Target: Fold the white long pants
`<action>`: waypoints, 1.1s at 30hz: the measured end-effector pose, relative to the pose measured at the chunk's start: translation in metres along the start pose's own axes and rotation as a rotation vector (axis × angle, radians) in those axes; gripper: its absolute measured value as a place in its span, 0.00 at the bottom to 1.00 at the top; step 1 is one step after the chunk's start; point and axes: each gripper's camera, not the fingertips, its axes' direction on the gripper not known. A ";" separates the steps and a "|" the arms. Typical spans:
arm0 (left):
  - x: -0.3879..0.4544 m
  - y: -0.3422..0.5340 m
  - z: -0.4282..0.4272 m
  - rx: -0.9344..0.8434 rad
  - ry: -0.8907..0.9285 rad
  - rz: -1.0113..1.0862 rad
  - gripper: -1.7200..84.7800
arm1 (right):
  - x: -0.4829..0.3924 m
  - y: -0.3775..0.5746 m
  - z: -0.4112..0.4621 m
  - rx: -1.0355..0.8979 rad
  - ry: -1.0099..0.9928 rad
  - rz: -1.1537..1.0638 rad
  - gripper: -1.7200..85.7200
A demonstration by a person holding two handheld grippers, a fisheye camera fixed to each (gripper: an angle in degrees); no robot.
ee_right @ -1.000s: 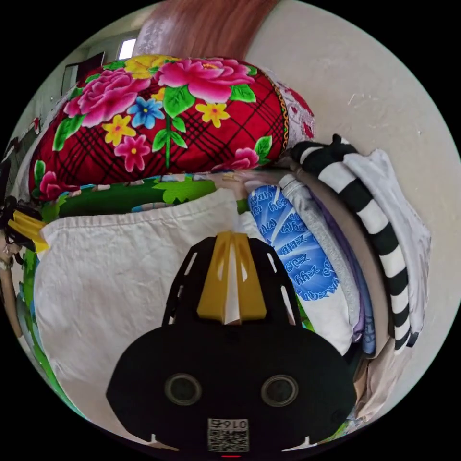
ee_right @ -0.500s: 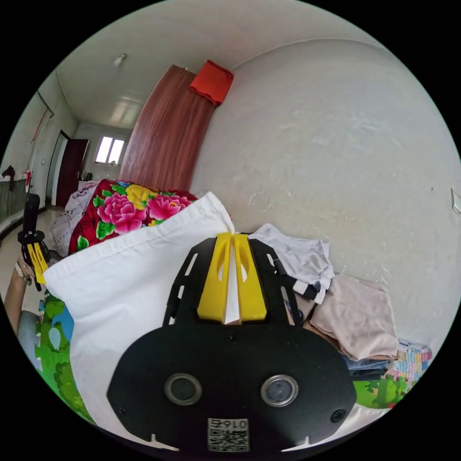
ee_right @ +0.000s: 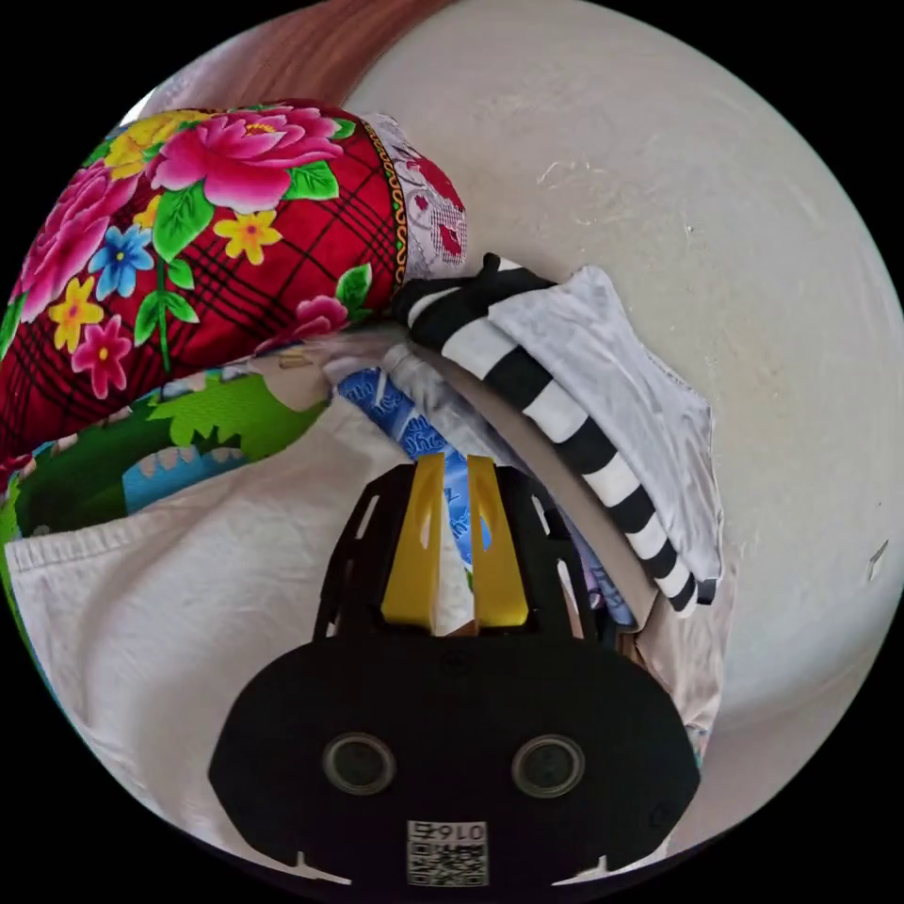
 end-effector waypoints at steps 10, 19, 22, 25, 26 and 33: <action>-0.050 -0.003 0.033 -0.086 0.334 -0.139 0.16 | 0.051 0.162 -0.095 0.200 -0.344 0.053 0.06; -0.048 0.009 0.044 -0.089 0.382 -0.185 0.19 | 0.096 0.442 -0.210 0.237 -0.503 0.264 0.04; -0.031 0.011 0.069 -0.184 0.321 -0.161 0.18 | 0.101 0.542 -0.252 0.318 -0.482 0.374 0.03; -0.008 0.013 0.086 -0.231 0.272 -0.140 0.13 | 0.101 0.627 -0.280 0.337 -0.392 0.506 0.02; 0.003 0.014 0.088 -0.234 0.215 -0.108 0.12 | 0.101 0.658 -0.288 0.340 -0.359 0.563 0.02; 0.023 0.044 0.040 0.034 0.219 -0.167 0.02 | 0.103 0.777 -0.313 0.347 -0.250 0.743 0.02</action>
